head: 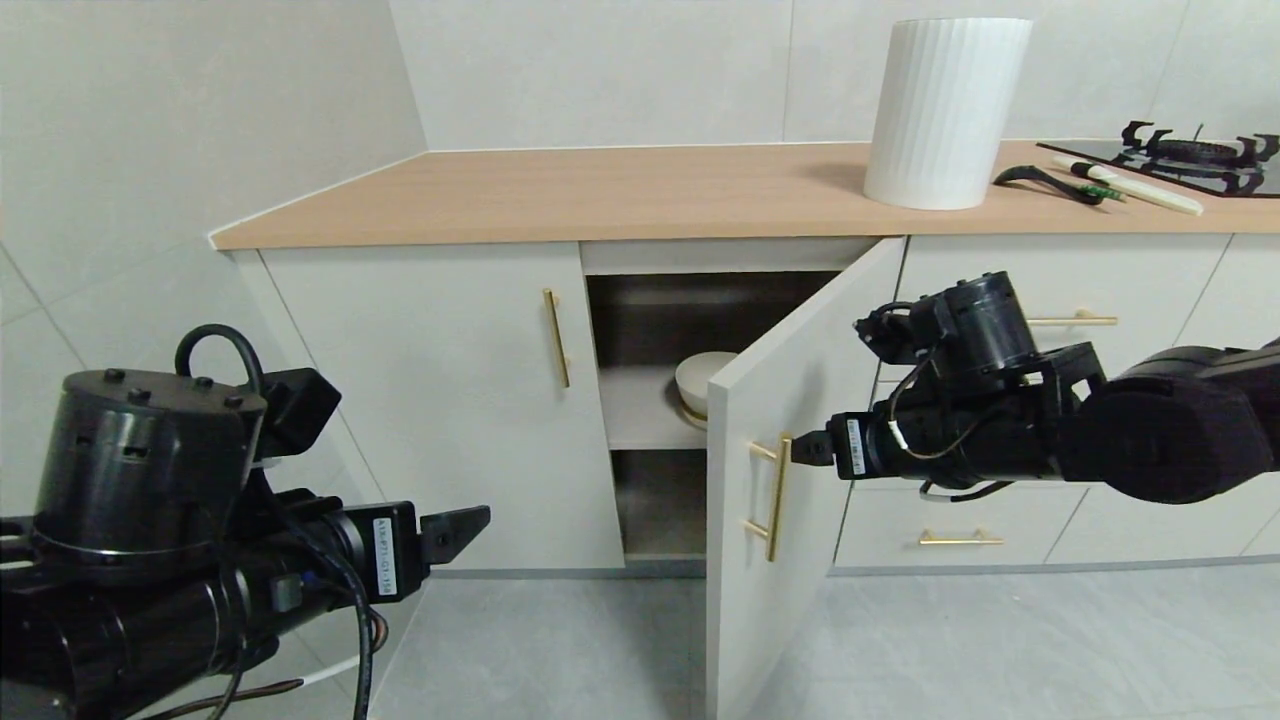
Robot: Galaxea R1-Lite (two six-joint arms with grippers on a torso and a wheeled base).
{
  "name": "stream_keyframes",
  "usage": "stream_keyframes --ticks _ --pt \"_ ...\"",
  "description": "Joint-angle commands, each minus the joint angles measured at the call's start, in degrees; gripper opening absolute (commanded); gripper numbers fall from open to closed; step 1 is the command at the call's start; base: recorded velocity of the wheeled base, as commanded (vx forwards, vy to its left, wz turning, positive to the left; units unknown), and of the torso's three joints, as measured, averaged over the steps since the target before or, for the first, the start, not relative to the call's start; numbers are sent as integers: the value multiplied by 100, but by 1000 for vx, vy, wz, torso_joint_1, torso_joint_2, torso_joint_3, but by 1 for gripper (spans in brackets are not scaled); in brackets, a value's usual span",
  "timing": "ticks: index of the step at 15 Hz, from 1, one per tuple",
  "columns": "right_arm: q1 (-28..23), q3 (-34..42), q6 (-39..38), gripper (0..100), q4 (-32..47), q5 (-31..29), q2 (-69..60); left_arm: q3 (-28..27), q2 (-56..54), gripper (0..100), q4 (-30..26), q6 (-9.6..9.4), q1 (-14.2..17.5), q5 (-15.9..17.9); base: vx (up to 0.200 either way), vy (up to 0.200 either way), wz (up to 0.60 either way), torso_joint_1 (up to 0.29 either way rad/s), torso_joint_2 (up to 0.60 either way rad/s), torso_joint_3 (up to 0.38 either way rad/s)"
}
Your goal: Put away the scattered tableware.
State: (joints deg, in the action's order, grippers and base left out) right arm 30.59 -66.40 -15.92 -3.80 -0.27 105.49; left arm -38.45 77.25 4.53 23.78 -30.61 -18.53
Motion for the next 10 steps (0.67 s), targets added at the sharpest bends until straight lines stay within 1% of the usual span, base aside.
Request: stream_keyframes --ticks 1,3,4,5,8,10 --pt "0 -66 -16 100 -112 9 376 4 27 100 4 -5 2 -10 0 0 0 0 0 0" --pt "0 -57 -43 100 -657 -35 693 -5 62 100 4 3 2 -19 0 0 0 0 0 0" --pt "0 -57 -43 100 -657 -35 693 -5 62 100 4 3 2 -19 0 0 0 0 0 0" --pt "0 -39 -157 100 -929 -43 789 4 80 100 -5 -5 2 -28 0 0 0 0 0 0" --pt "0 -83 -473 100 -1307 -105 930 4 44 100 -23 -14 20 -28 200 0 0 -1 -1 -5" --pt "18 -83 -473 100 -1580 -386 1097 4 71 100 -14 -5 20 -28 200 0 0 -2 2 2"
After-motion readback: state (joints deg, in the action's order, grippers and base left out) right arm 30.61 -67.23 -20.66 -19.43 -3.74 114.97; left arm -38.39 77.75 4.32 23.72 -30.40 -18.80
